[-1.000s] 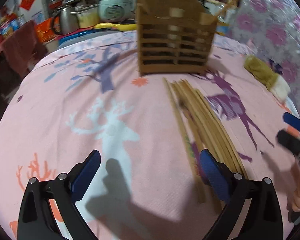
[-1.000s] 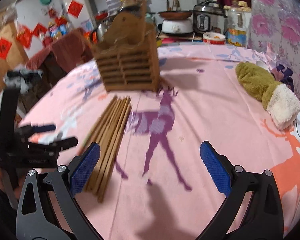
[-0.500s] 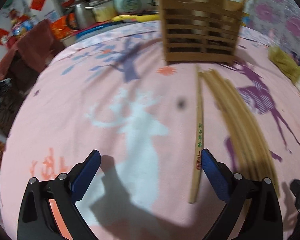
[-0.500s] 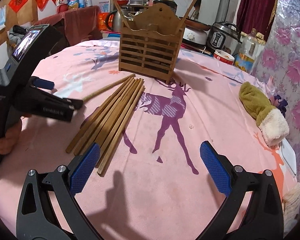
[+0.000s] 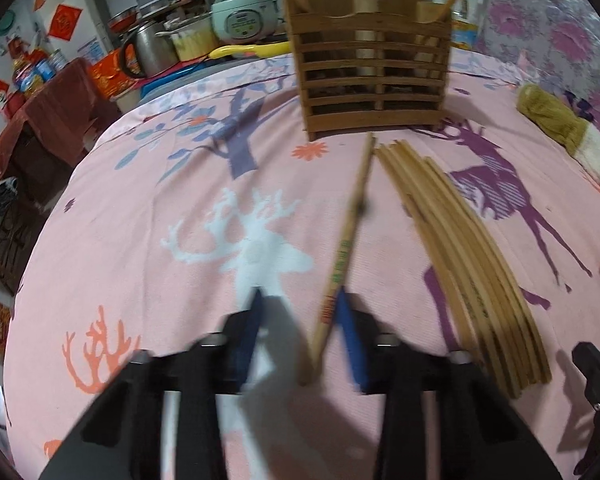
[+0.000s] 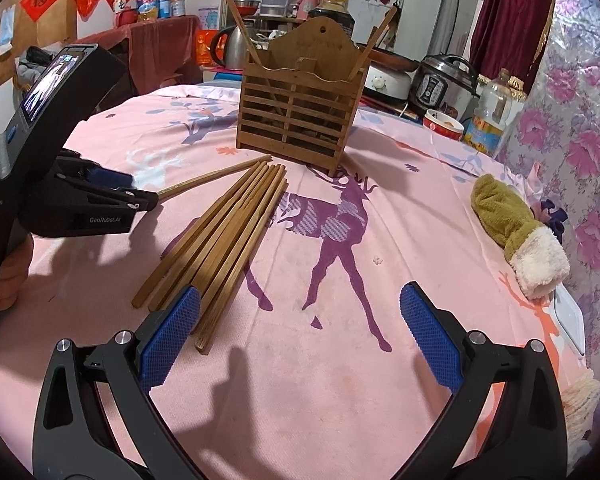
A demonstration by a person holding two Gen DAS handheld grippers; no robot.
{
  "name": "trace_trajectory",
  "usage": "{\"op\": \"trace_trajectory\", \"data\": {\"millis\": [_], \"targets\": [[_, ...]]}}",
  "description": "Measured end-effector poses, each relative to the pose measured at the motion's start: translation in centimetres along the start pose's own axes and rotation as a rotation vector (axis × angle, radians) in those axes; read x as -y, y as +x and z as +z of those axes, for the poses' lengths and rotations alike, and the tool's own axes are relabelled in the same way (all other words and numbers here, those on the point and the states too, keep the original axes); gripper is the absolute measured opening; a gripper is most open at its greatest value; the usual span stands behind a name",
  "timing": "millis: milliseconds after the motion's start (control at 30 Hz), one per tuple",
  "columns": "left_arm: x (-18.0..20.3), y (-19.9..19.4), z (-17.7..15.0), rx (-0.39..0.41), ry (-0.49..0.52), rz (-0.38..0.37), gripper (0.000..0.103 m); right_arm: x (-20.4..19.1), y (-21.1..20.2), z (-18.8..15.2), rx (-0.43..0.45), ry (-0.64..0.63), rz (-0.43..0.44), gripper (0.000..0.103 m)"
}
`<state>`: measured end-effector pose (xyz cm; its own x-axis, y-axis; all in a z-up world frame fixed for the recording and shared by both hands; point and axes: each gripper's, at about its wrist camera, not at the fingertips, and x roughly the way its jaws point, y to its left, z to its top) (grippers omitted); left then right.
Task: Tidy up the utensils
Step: 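Grasp a printed bamboo chopstick with the left tool while the right tool grasps another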
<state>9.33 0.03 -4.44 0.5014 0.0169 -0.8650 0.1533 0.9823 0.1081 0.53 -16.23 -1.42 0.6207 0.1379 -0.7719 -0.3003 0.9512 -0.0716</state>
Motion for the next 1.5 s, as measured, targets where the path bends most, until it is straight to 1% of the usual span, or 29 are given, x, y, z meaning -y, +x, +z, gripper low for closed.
{"op": "trace_trajectory", "data": {"millis": [33, 100, 300, 433, 567, 633, 700, 800, 867, 900, 967, 1000, 1100, 1133, 1167, 1267, 1333, 1400, 1500], "targets": [[0.4, -0.1, -0.1, 0.002, 0.015, 0.006, 0.011, -0.1, -0.1, 0.0, 0.005, -0.003, -0.004, 0.097], [0.8, -0.1, -0.3, 0.008, 0.033, 0.028, 0.007, -0.2, -0.4, -0.1, 0.018, -0.007, -0.013, 0.097], [0.4, -0.9, -0.9, 0.02, 0.014, 0.04, 0.006, -0.4, -0.6, -0.1, 0.028, -0.021, -0.021, 0.097], [0.1, -2.3, -1.3, 0.067, 0.002, 0.051, 0.006, -0.5, -0.7, -0.1, 0.034, -0.024, -0.023, 0.097], [0.1, -3.8, -1.6, 0.12, -0.007, 0.066, 0.006, -1.1, -0.9, -0.1, 0.047, -0.055, -0.028, 0.096], [0.0, -4.3, -1.6, 0.143, -0.016, 0.069, 0.006, -1.4, -0.9, -0.2, 0.045, -0.071, -0.015, 0.096], [-0.1, -4.9, -1.5, 0.172, -0.023, 0.081, 0.006, -1.5, -0.8, -0.1, 0.035, -0.074, 0.007, 0.091], [-0.2, -5.5, -1.5, 0.198, -0.029, 0.084, 0.006, -1.0, 0.1, -0.1, -0.016, -0.052, 0.069, 0.08], [-0.2, -5.7, -1.4, 0.208, -0.031, 0.089, 0.006, -0.9, 0.7, -0.2, -0.05, -0.037, 0.11, 0.07], [-0.2, -5.9, -1.4, 0.215, -0.032, 0.092, 0.006, -0.8, 1.0, -0.3, -0.071, -0.03, 0.134, 0.067], [-0.1, -6.3, -1.5, 0.237, -0.034, 0.107, 0.006, -0.7, 2.1, -0.4, -0.131, -0.013, 0.192, 0.055], [0.0, -6.7, -1.5, 0.25, -0.036, 0.109, 0.006, -0.6, 2.6, -0.5, -0.157, -0.001, 0.219, 0.054], [0.1, -7.5, -1.8, 0.276, -0.037, 0.108, 0.006, -0.1, 2.9, -0.7, -0.172, 0.045, 0.257, 0.053], [0.2, -7.8, -2.0, 0.291, -0.038, 0.112, 0.006, 0.0, 3.0, -0.7, -0.174, 0.052, 0.253, 0.047], [0.2, -8.1, -2.1, 0.303, -0.037, 0.116, 0.006, 0.2, 3.1, -0.8, -0.178, 0.061, 0.243, 0.04], [0.6, -9.1, -2.5, 0.343, -0.032, 0.132, 0.006, 0.8, 3.3, -0.7, -0.183, 0.088, 0.233, 0.031], [0.9, -9.6, -2.8, 0.367, -0.025, 0.141, 0.006, 1.1, 3.3, -0.7, -0.18, 0.094, 0.212, 0.029], [1.2, -10.0, -3.1, 0.384, -0.019, 0.148, 0.006, 1.3, 3.3, -0.6, -0.174, 0.094, 0.187, 0.029], [1.4, -10.5, -3.4, 0.405, -0.015, 0.158, 0.006, 0.9, 3.1, -0.5, -0.159, 0.064, 0.198, 0.03]]}}
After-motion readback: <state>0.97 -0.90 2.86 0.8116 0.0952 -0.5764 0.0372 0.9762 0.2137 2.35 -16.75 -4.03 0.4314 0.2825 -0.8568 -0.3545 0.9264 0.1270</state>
